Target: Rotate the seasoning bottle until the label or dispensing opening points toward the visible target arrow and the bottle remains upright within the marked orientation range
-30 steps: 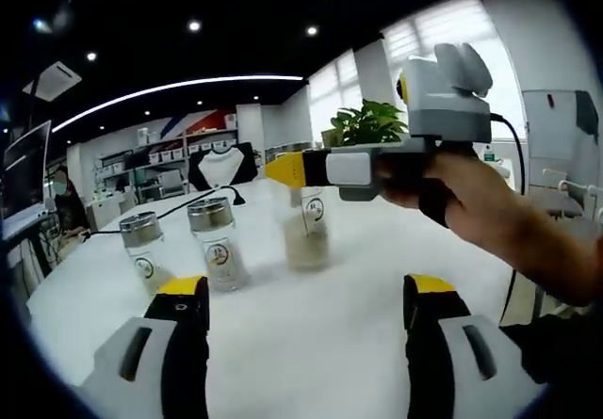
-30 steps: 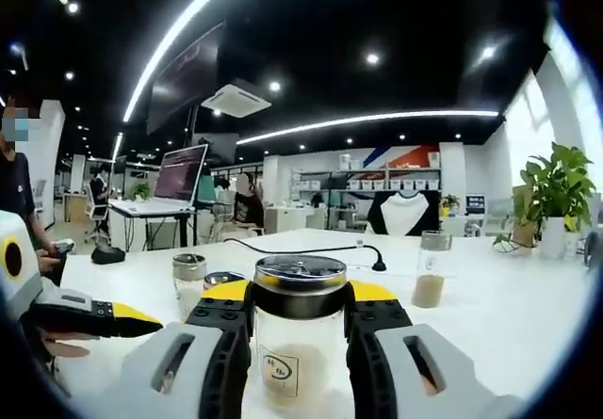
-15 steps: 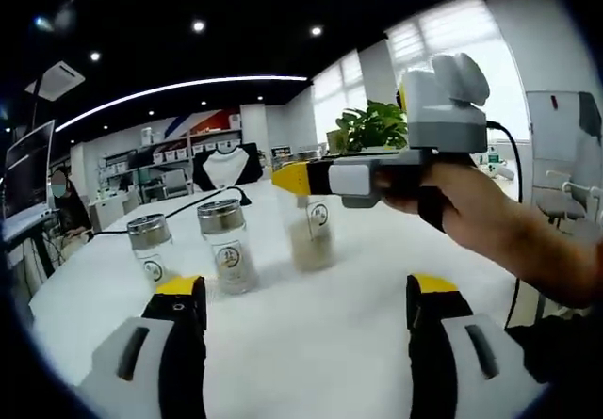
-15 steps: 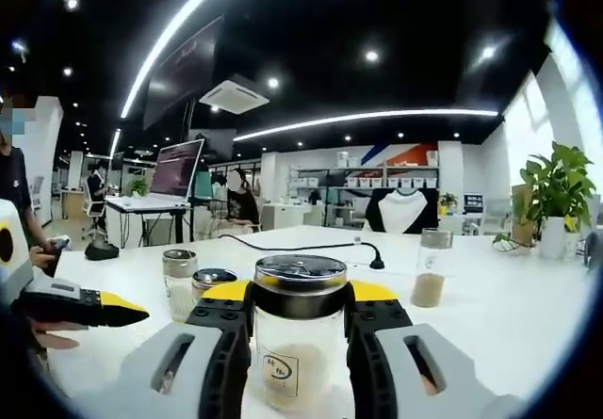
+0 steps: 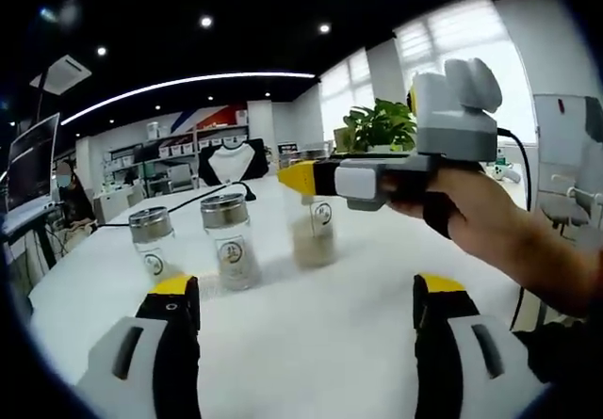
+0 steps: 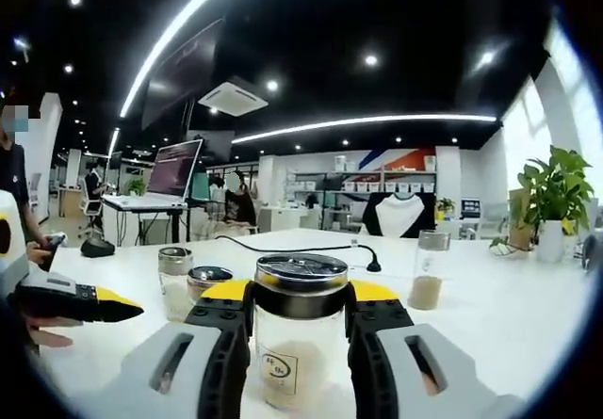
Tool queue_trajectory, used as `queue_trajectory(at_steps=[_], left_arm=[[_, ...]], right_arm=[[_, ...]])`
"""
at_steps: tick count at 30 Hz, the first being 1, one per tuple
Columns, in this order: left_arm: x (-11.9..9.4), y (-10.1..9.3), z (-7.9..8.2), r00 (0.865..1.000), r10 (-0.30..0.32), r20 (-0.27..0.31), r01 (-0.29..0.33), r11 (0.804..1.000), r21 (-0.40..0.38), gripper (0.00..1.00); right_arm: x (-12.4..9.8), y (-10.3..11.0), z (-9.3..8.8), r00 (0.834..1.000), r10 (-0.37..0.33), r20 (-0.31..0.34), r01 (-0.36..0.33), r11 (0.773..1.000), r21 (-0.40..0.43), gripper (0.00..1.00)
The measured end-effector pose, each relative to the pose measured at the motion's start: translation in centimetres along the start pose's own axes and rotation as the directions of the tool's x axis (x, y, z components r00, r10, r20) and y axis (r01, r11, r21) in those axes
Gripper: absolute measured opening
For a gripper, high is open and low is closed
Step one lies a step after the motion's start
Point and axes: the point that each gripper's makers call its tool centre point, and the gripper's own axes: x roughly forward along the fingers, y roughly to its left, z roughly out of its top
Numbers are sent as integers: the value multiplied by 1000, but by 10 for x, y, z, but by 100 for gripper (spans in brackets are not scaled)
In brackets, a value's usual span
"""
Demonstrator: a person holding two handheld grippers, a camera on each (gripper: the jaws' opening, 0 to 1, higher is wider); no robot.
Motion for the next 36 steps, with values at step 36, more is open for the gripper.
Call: queue_trajectory(at_steps=[36], left_arm=[[-3,-6,9,1000,4,19,-4,1000,23,100]], right_arm=[[-26,-9,6,999,-38,3,38,999,-14,37]])
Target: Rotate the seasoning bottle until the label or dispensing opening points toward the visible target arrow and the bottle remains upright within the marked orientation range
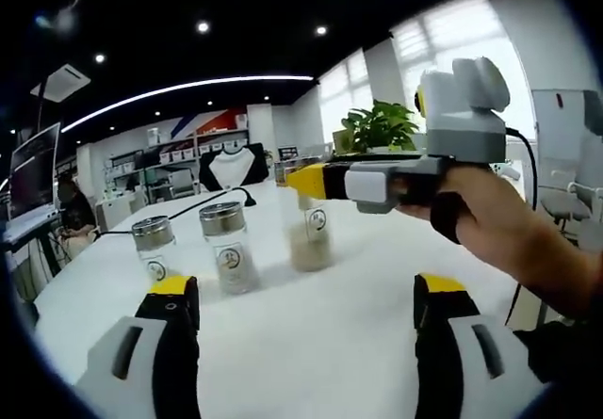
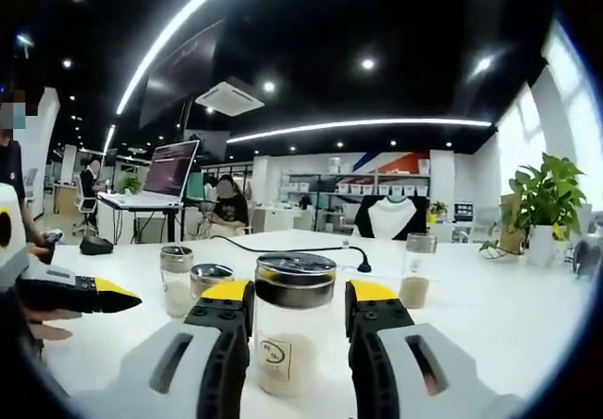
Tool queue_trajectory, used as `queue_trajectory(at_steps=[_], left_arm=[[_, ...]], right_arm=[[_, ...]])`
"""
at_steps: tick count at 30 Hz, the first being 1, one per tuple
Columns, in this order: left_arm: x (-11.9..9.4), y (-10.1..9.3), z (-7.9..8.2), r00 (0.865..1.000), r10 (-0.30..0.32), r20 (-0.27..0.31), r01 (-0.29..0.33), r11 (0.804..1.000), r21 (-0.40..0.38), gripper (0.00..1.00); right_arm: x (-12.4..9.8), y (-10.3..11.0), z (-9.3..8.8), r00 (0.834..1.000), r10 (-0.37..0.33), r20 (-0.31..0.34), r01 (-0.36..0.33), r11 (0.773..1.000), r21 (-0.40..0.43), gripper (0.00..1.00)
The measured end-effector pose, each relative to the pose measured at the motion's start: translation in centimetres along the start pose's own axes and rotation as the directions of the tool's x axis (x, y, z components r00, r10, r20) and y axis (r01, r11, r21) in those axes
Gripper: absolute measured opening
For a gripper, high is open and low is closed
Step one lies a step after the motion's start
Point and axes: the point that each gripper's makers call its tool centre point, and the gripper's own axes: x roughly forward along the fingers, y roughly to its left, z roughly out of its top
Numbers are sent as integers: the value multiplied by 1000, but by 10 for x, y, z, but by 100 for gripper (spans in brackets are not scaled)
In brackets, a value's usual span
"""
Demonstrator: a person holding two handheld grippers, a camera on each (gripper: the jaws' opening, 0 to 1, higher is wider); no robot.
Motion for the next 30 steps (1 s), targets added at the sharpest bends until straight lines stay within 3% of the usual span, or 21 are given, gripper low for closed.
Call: queue_trajectory(at_steps=[10,17,25,30], left_arm=[[6,-27,3,999,-51,-4,51,998,21,100],[6,-38,15,995,-86,46,86,996,6,100],[7,-50,26,988,-123,89,126,992,-24,100],[9,-61,27,987,-138,88,138,990,3,100]], right_arm=[[-16,-2,-3,1000,14,-15,-13,998,62,47],[-27,-6,-1,1000,20,-24,-18,996,83,51],[-47,-9,2,998,35,-59,-30,997,72,63],[-62,-17,7,998,26,-55,-22,997,74,65]])
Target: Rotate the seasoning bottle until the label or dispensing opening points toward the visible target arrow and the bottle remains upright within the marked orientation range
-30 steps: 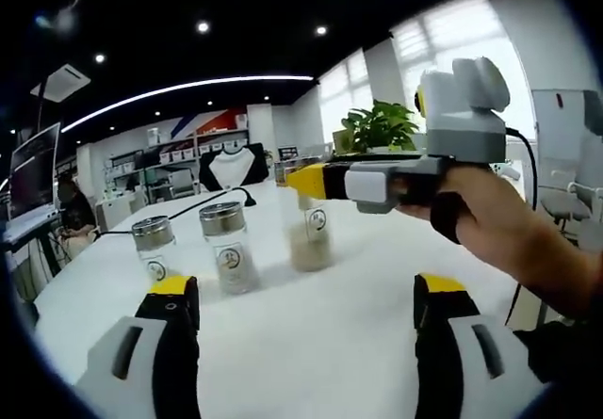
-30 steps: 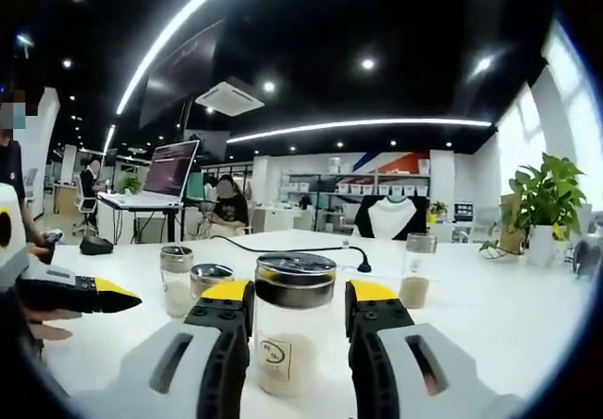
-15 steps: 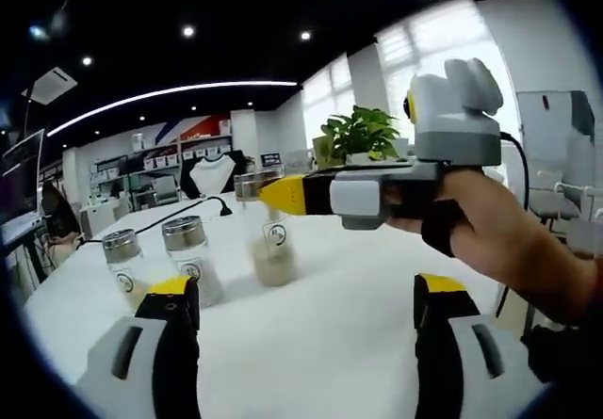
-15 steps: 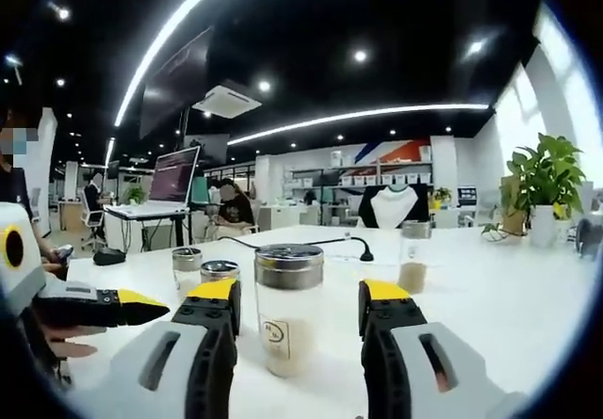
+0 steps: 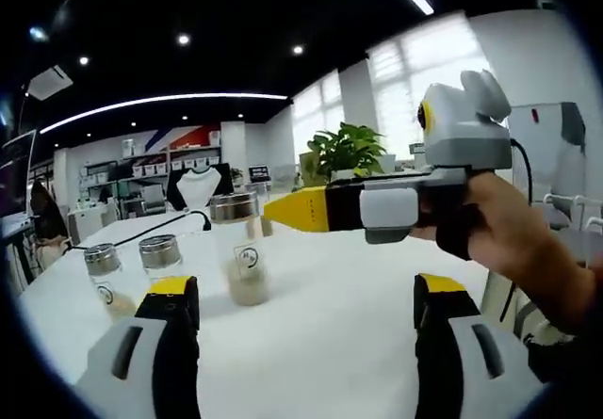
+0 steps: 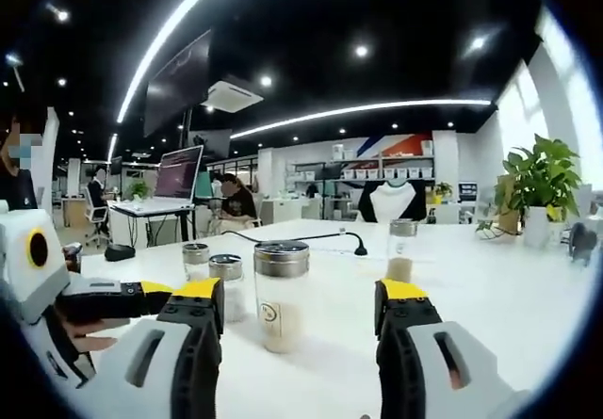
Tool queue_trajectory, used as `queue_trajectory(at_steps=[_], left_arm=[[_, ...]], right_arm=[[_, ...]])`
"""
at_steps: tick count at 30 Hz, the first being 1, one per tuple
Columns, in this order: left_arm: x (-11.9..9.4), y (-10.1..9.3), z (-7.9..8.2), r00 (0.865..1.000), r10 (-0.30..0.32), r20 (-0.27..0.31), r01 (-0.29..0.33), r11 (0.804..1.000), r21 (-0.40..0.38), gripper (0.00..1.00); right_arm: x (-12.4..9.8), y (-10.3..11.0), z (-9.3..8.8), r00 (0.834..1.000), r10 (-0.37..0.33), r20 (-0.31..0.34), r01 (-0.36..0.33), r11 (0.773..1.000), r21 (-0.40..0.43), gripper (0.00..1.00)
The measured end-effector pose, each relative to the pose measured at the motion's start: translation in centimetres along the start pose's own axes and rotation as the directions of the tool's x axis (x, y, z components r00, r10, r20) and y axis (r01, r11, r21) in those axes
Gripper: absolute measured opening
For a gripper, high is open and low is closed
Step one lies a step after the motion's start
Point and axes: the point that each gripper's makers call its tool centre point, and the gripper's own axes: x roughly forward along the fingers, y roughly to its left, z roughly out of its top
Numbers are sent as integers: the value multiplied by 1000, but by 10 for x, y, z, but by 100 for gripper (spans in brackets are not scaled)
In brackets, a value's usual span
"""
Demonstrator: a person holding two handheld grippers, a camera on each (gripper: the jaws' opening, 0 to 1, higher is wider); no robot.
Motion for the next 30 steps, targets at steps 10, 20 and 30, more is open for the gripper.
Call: queue_trajectory(at_steps=[10,20,30], left_arm=[[-4,-11,-2,1000,-18,-2,18,1000,-4,100],[-13,-15,1,1000,-17,22,18,1000,-19,100],[-24,-11,-5,1000,12,10,-12,1000,-26,100]], right_arm=[[-31,-22,-2,998,-64,7,64,998,14,64],[-53,-28,-6,995,-98,8,98,995,37,62],[-75,-31,-5,993,-115,14,115,993,30,60]])
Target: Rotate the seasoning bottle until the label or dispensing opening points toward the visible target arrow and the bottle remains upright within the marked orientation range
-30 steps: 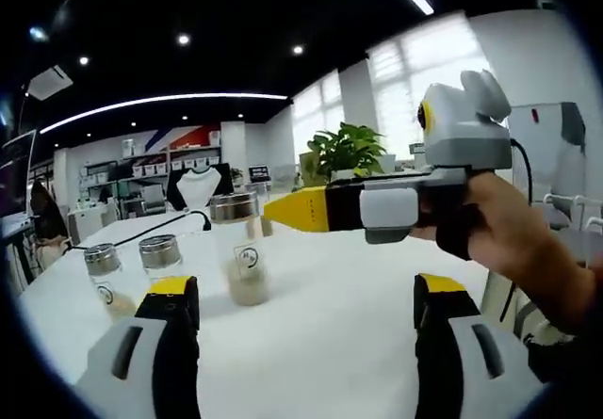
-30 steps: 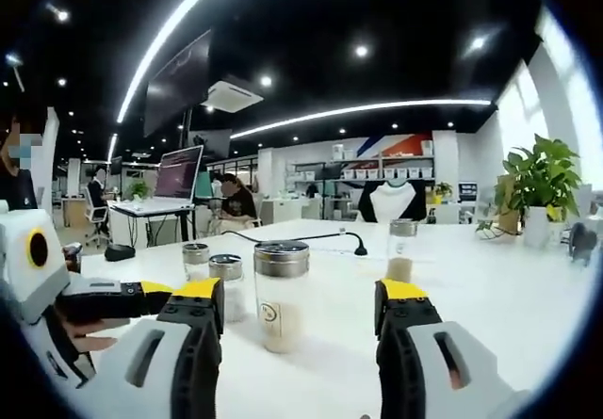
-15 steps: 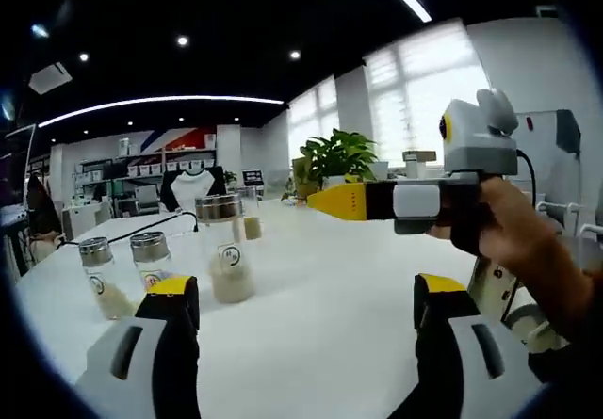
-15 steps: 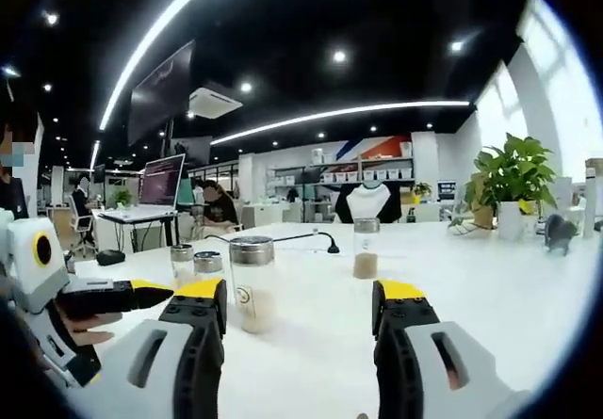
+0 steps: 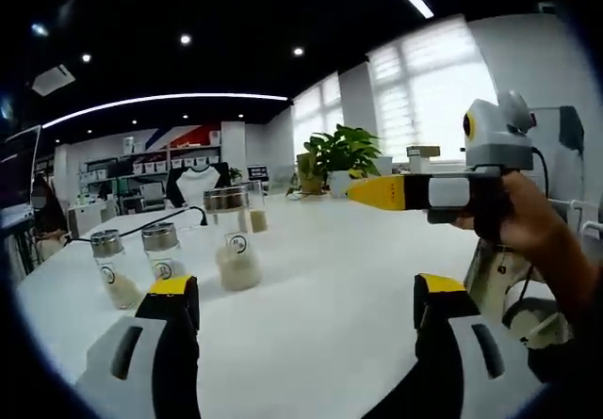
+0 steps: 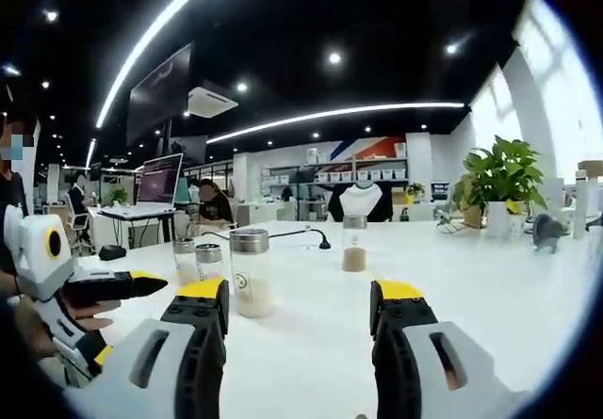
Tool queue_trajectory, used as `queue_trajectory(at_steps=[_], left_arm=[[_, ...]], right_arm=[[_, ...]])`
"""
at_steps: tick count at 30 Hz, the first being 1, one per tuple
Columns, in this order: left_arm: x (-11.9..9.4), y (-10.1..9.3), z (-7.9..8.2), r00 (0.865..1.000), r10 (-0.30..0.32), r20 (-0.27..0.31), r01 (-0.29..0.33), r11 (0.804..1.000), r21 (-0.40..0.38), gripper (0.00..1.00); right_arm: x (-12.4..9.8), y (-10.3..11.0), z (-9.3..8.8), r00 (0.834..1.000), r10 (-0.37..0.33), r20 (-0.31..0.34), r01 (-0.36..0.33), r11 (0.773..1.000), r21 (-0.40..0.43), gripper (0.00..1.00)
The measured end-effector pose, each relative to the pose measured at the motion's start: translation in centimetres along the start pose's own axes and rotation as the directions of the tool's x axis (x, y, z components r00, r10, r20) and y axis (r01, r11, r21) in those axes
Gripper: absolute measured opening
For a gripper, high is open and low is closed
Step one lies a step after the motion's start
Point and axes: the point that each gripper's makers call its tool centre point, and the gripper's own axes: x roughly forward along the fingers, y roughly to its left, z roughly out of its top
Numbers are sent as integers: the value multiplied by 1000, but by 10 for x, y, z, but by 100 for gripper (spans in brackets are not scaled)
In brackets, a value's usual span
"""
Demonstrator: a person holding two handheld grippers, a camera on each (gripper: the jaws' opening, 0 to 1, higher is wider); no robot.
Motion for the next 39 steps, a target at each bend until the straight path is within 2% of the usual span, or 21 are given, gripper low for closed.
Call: queue_trajectory(at_steps=[5,10,20,25,27,29,32,39], left_arm=[[-3,7,4,1000,12,4,-12,1000,-16,100],[-5,14,11,999,29,14,-29,1000,6,100],[-5,20,8,999,33,10,-33,999,0,100],[-5,27,4,999,43,5,-43,999,-9,100],[-5,32,4,999,45,3,-45,999,-19,100],[-3,33,6,1000,21,12,-21,999,-42,100],[1,39,10,1000,27,8,-27,1000,-13,100],[11,53,32,999,41,22,-42,998,40,100]], right_arm=[[-3,2,2,1000,-2,-8,2,1000,0,58],[-5,1,6,1000,-9,-4,9,1000,-7,59],[-10,-5,6,999,-33,-11,32,999,-18,59],[-9,-13,-1,998,-44,-34,43,999,-23,59],[-7,-17,-2,998,-48,-37,48,999,-22,59],[-3,-21,-2,998,-52,-40,52,998,-19,59],[5,-29,2,998,-58,-39,57,998,-17,59],[34,-41,17,998,-45,-43,45,999,-13,60]])
